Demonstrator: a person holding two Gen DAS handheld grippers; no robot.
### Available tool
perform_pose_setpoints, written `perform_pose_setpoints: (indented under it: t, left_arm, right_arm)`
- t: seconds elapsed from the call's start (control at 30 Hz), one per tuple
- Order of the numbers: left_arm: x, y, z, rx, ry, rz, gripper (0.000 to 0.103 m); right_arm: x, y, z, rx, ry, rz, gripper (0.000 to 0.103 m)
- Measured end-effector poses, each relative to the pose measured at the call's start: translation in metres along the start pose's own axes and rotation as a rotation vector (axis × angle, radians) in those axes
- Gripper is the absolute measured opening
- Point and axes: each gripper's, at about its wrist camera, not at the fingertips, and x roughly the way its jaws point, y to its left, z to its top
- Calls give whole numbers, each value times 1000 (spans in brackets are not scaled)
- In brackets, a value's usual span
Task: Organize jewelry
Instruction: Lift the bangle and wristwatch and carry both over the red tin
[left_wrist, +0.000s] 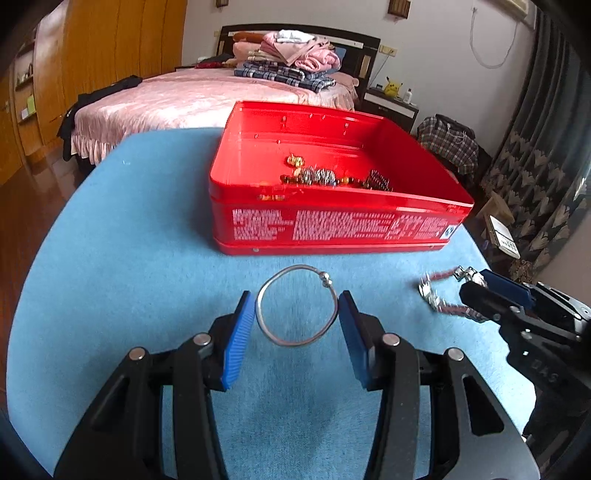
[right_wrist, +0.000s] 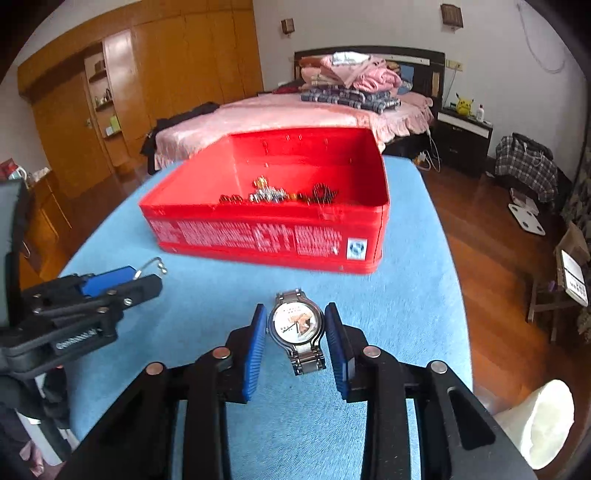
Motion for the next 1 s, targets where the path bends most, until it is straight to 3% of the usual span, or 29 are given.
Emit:
perform_pose_setpoints:
  t: [0.6, 1.0]
  left_arm:
    - [-36, -9, 32, 9, -105, -15, 45]
    - [-42, -16, 59, 25, -160, -21, 45]
  right_arm:
    - [-45, 5, 27, 3, -117, 24, 32]
    - [-49, 7, 67, -12, -187, 25, 32]
